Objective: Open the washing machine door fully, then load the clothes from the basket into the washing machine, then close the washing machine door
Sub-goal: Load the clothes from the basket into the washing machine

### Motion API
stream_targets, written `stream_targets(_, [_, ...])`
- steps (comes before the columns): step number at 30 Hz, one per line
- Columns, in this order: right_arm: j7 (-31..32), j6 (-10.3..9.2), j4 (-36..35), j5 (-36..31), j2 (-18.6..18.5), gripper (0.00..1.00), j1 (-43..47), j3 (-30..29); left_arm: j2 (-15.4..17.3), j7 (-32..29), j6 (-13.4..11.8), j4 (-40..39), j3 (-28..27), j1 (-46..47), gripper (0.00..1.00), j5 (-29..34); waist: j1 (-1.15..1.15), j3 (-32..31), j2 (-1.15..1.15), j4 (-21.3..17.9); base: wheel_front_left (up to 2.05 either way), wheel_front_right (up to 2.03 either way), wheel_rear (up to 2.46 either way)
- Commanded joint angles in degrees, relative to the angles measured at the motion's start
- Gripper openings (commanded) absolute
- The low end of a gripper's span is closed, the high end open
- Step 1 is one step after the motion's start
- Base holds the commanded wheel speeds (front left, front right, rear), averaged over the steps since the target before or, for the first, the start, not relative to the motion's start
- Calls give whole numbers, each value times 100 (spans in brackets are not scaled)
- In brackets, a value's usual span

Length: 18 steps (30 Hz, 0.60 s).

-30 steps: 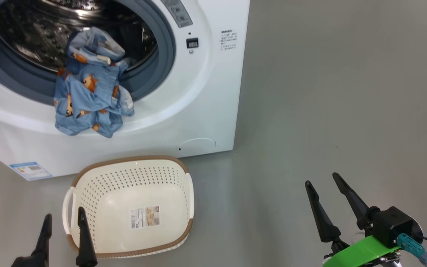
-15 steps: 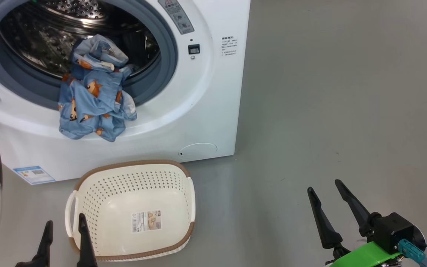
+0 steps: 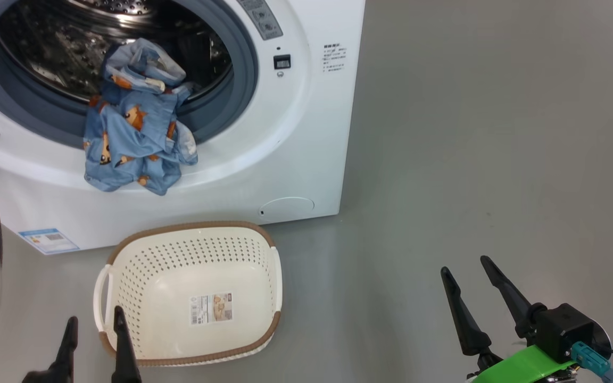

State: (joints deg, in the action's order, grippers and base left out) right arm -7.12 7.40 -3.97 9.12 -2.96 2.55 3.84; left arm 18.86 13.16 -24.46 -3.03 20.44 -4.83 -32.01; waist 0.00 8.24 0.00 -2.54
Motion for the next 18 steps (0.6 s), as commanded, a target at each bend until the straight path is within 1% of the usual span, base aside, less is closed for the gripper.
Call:
stream_targets(1, [-13, 9, -172, -35, -7, 100, -126, 141, 68, 8, 34, -57, -192, 335, 100, -65, 0, 102, 0, 15, 0, 0, 0])
stream_targets(3, [-22, 9, -195, -40, -7, 100, -165, 140, 57, -36, 87, 17, -159, 456, 100, -84, 0, 208, 0, 25, 0, 0, 0])
stream_targets(8, [-34, 9, -287, -36, -5, 100, -283, 81, -43, -177, 343, 359, -115, 954, 100, -271, 0, 614, 0, 95, 0, 0, 0])
stream_targets(9, [-34, 9, -287, -36, -5, 100, -283, 81, -43, -177, 343, 359, -115, 954, 100, -271, 0, 614, 0, 95, 0, 0, 0])
stream_targets(18, [-137, 9, -339, 5, -66, 100, -689, 97, -126, -522, 973, 1378, -66, 2456, 100, -533, 0, 1490, 0, 71, 0, 0, 0])
